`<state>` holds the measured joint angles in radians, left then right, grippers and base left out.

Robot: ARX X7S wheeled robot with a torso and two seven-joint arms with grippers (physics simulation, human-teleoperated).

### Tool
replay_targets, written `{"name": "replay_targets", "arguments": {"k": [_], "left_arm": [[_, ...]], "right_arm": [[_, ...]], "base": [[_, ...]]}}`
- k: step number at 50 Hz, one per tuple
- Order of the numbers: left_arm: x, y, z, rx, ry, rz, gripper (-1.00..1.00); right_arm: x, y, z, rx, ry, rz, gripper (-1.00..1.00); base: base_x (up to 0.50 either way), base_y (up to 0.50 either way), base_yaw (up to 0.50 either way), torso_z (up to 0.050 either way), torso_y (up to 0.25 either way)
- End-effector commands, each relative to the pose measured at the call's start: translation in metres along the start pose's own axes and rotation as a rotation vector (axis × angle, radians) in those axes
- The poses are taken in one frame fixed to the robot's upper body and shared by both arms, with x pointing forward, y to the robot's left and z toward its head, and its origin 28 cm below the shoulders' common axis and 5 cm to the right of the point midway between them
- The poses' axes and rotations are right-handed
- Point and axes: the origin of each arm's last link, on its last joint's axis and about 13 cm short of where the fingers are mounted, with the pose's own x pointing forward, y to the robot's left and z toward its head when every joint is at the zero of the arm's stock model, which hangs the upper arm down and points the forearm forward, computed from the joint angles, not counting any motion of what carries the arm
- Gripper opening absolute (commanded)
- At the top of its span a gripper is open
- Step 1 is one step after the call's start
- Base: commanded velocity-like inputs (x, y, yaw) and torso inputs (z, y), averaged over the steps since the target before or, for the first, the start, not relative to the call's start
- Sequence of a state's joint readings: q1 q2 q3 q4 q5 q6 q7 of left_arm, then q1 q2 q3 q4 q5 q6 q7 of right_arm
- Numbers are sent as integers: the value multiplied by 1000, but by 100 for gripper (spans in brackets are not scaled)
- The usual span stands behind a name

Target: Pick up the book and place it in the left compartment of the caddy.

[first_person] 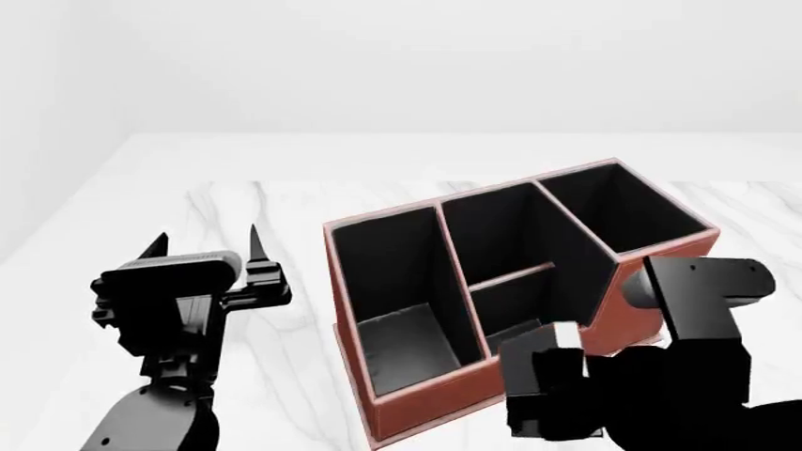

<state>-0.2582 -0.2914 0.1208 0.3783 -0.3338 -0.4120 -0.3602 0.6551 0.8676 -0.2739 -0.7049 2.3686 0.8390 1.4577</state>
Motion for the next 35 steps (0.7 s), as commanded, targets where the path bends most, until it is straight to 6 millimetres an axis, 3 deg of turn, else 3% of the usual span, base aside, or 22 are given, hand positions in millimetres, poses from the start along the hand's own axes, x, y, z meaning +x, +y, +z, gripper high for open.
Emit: {"name": "replay_targets", "arguments": {"k": [1,21,29,35], "left_arm": [[1,-1,1,6,0,-3,100],[2,-3,-4,16,8,-5,100],[2,-4,-5,20,10,-9,100],[4,-3,-5,19,13,-6,100]], "right_arm": [[-2,9,39,-103,-10,133,-100],[33,11,116,-103,-116,175,-100],[60,19,137,-154,-34,202,-100],[81,30,154,-285,36,243,-100]], "base": [[0,0,0,0,0],[0,0,0,0,1],[0,0,0,0,0],[0,0,0,0,2]]}}
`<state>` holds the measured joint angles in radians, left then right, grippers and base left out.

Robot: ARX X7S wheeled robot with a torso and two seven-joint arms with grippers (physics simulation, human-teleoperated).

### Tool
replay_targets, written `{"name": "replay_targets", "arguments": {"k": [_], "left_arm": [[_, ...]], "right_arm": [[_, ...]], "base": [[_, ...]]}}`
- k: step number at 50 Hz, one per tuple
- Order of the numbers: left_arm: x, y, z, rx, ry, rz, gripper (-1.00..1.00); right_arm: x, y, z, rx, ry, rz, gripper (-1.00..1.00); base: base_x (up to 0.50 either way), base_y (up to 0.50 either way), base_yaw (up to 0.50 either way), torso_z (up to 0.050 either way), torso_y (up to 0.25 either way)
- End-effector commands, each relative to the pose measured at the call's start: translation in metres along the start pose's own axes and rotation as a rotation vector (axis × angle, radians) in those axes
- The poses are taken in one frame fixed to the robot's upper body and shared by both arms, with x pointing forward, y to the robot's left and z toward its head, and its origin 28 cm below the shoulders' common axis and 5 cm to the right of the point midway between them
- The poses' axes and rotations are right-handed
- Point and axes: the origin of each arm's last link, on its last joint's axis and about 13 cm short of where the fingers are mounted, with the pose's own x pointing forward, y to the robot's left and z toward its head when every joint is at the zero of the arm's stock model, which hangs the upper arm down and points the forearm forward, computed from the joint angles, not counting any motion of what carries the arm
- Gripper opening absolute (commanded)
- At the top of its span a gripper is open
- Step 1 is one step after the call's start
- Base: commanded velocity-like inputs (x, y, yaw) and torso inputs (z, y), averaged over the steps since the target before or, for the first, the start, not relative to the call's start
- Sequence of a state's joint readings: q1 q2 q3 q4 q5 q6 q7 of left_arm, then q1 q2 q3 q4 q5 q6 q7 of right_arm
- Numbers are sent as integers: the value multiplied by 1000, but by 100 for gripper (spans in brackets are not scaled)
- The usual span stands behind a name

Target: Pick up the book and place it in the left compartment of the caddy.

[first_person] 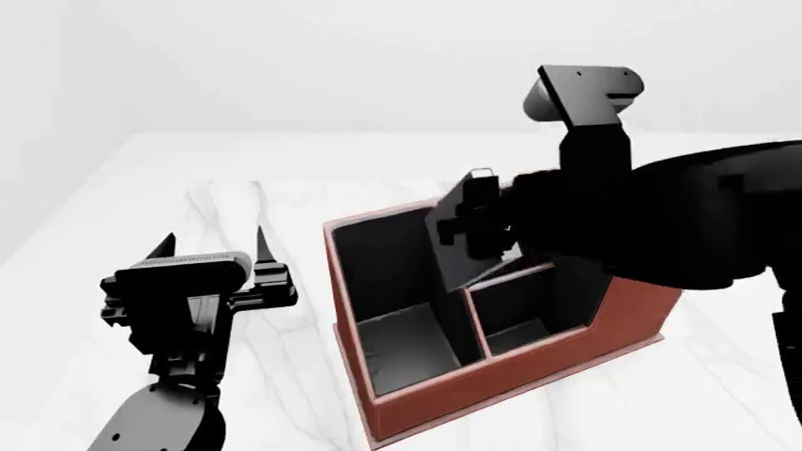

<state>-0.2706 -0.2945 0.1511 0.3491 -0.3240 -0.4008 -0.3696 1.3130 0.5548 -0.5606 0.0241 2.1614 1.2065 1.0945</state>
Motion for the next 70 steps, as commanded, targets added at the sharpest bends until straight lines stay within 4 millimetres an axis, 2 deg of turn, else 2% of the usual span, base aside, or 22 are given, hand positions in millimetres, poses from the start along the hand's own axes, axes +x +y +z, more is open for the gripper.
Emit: {"name": "replay_targets", "arguments": {"k": [1,5,15,20,21,27,41,48,63,70], "left_arm": [[2,0,-1,3,4,1,100],[3,1,-1,3,6,4,100],[3,0,-2,4,7,2,100],[4,1,-2,4,8,8,100],[5,2,-3,3,9,11,100],[4,1,-4,6,11,10,100],[4,0,-6,9,15,5,100],[4,0,-5,7,14,4,100],[5,2,-6,7,14,8,100],[4,1,-9,8,19,7,100]], "right_arm": [[31,1,36,-116,91,58,-100],[43,0,44,-117,129,63,-100],[59,13,45,-159,240,44,-100],[72,20,35,-154,291,37,-100],[78,23,27,-162,320,20,-100],[98,24,7,-161,352,-13,-100],[130,25,-5,-114,321,-57,-100],[141,25,-4,-100,259,-51,-100],[182,7,-30,-29,301,-54,-100],[189,4,-41,-14,332,-27,-100]], "base": [[0,0,0,0,0],[0,0,0,0,3],[0,0,0,0,1],[0,0,0,0,0],[0,0,0,0,0],[0,0,0,0,2],[0,0,0,1,1],[0,0,0,0,1],[0,0,0,0,1],[0,0,0,0,0]]}}
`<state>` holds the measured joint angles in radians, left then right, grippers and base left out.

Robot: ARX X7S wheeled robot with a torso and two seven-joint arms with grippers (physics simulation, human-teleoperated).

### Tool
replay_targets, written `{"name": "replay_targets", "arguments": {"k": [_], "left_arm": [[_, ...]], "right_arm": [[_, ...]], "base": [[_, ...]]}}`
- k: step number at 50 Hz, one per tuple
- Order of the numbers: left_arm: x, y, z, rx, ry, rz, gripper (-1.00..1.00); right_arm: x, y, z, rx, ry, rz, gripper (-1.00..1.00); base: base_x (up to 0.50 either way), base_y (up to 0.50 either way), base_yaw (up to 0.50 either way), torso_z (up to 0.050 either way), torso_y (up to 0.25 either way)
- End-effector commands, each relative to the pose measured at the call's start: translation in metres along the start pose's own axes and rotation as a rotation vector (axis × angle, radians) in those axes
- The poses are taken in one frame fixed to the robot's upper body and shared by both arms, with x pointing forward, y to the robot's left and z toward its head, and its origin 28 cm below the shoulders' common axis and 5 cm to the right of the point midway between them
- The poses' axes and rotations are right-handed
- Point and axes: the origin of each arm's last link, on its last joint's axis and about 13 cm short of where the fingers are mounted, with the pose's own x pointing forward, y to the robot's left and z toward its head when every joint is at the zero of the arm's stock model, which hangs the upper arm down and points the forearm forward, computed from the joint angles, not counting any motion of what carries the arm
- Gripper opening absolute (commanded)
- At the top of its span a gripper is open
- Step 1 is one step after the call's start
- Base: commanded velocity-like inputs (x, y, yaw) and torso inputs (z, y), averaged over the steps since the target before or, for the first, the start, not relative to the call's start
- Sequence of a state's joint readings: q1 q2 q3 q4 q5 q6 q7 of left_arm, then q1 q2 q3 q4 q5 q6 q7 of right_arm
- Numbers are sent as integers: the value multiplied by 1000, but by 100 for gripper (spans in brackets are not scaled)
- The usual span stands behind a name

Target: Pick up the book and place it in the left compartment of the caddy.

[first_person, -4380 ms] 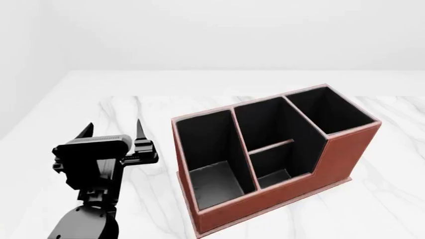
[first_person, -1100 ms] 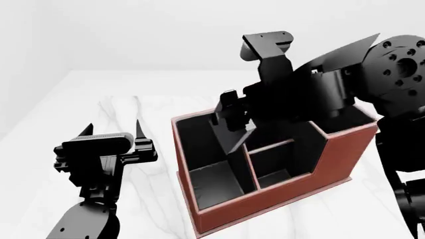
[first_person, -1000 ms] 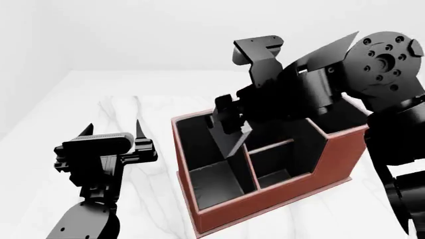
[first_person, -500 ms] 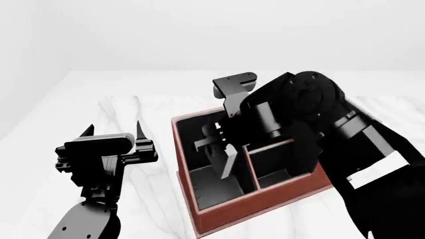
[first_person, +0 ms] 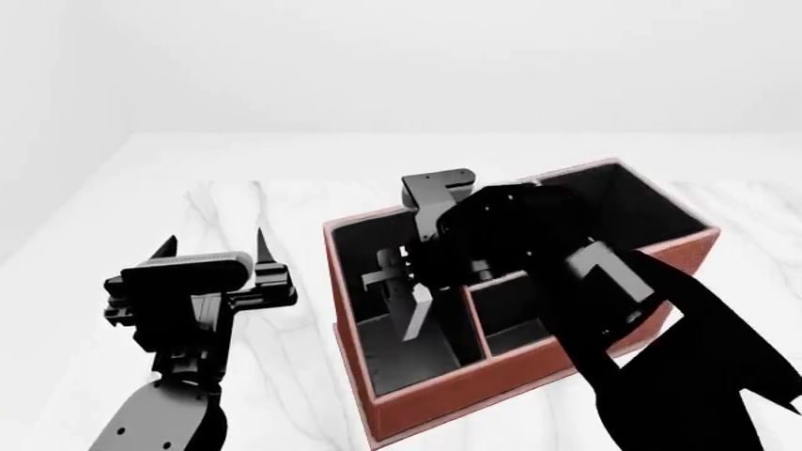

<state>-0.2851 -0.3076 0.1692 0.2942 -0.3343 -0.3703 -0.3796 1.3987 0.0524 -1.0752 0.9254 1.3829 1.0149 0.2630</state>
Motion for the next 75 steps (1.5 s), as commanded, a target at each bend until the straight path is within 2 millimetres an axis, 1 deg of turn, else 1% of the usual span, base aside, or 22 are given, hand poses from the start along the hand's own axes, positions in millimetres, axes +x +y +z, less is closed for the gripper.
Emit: {"name": "replay_targets", "arguments": {"k": [1,19,40,41,53,60,64,65,68,69,70,72,75], "left_arm": [[0,0,-3,1,5,-1,100],[0,-1,-2,1,3,-7,100],[0,-1,-3,1,4,-9,100],[0,-1,-4,2,5,-8,100],[0,-1,-5,1,9,-7,100],[-1,0,-5,1,9,-5,100],[-1,0,-5,2,9,-5,100],[-1,0,-5,2,9,-5,100],[-1,0,-5,2,10,-5,100],[-1,0,-4,1,9,-5,100],[-1,0,-4,1,9,-6,100],[-1,0,-4,1,9,-5,100],[-1,0,-2,-1,6,-6,100]], "right_arm": [[18,-5,-7,5,4,27,-100],[27,-7,-17,0,39,36,-100],[26,-6,-17,15,47,55,-100],[26,-6,-17,21,53,61,100],[20,-4,-10,16,30,60,100],[21,-5,-11,10,30,46,100],[14,-4,-2,11,16,42,100],[8,-4,6,3,-8,29,100],[-12,-2,15,-6,-45,19,100],[-29,-1,20,-14,-58,21,100],[-40,1,21,-25,-61,23,100],[-56,2,24,-37,-97,12,100],[-90,5,28,-54,-161,7,100]], "base": [[0,0,0,0,0],[0,0,0,1,1],[0,0,0,0,1],[0,0,0,0,0],[0,0,0,0,0],[0,0,0,0,0],[0,0,0,0,0],[0,0,0,0,0],[0,0,0,0,0],[0,0,0,0,0],[0,0,0,10,10],[0,0,0,0,0],[0,0,0,0,0]]}}
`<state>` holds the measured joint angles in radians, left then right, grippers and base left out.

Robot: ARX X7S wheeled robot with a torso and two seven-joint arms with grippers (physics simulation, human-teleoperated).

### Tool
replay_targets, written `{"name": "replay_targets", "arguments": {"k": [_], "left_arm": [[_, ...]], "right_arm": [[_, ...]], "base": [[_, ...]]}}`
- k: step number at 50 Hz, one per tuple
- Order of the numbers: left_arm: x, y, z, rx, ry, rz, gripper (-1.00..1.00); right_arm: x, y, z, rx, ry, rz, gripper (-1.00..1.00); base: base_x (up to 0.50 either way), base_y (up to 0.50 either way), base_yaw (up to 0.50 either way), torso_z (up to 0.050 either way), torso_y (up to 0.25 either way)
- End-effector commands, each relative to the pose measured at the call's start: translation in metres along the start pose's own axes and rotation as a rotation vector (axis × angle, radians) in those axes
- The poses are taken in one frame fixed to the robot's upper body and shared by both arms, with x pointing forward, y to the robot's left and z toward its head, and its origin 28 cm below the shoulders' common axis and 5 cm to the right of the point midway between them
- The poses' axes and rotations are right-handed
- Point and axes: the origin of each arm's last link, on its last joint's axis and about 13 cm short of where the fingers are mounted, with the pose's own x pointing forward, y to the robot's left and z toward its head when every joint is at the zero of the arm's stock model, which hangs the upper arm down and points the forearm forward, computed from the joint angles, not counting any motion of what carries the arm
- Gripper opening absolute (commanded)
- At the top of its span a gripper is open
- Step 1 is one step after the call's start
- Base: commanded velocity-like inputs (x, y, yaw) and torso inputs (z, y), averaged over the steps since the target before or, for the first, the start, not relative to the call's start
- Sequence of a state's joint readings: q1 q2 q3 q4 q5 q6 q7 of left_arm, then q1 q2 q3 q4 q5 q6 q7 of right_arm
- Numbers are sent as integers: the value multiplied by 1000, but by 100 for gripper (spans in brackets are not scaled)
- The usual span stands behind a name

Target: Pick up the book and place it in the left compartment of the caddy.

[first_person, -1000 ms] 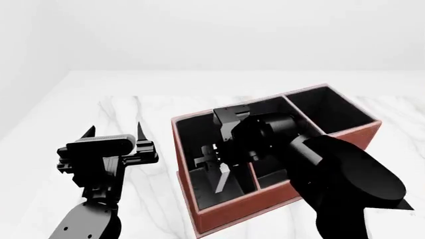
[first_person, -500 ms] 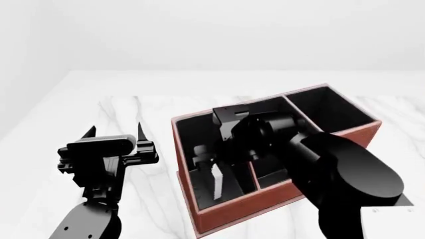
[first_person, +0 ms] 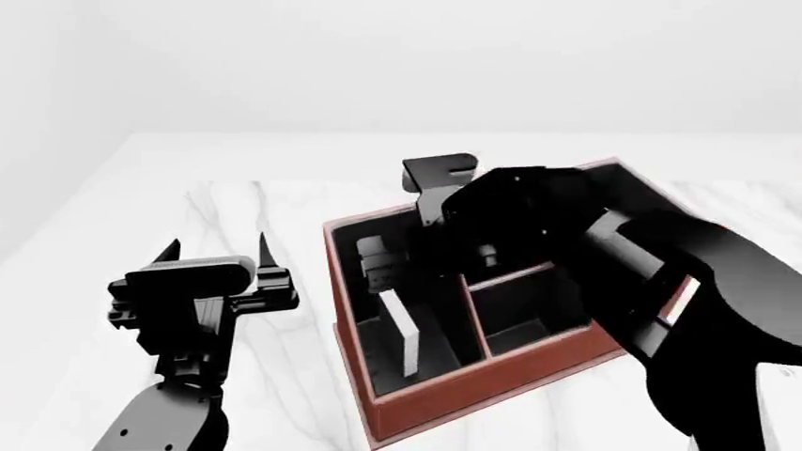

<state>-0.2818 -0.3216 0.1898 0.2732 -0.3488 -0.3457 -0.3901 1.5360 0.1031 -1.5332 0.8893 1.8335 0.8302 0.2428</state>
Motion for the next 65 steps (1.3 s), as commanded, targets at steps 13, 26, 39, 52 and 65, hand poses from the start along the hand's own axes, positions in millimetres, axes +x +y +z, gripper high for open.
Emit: {"name": "replay_targets", "arguments": {"k": [13,26,39,52,65], "left_arm": [[-5,-2,7,-4,-16,-11,100],[-16,-8,11,-25,-43,-60,100],[-17,-9,10,-35,-64,-66,100],[-18,-11,12,-34,-69,-74,100],[-19,-11,13,-29,-73,-77,100]], "right_arm": [[-133,7,-34,-72,-414,-76,100],[-20,-27,-168,-196,-1078,-313,100],[-28,-28,-180,-211,-1187,-356,100],[-27,-28,-181,-193,-1185,-359,100],[-32,-27,-182,-198,-1204,-376,100]], "base": [[0,0,0,0,0],[0,0,0,0,0],[0,0,0,0,0],[0,0,0,0,0],[0,0,0,0,0]]}}
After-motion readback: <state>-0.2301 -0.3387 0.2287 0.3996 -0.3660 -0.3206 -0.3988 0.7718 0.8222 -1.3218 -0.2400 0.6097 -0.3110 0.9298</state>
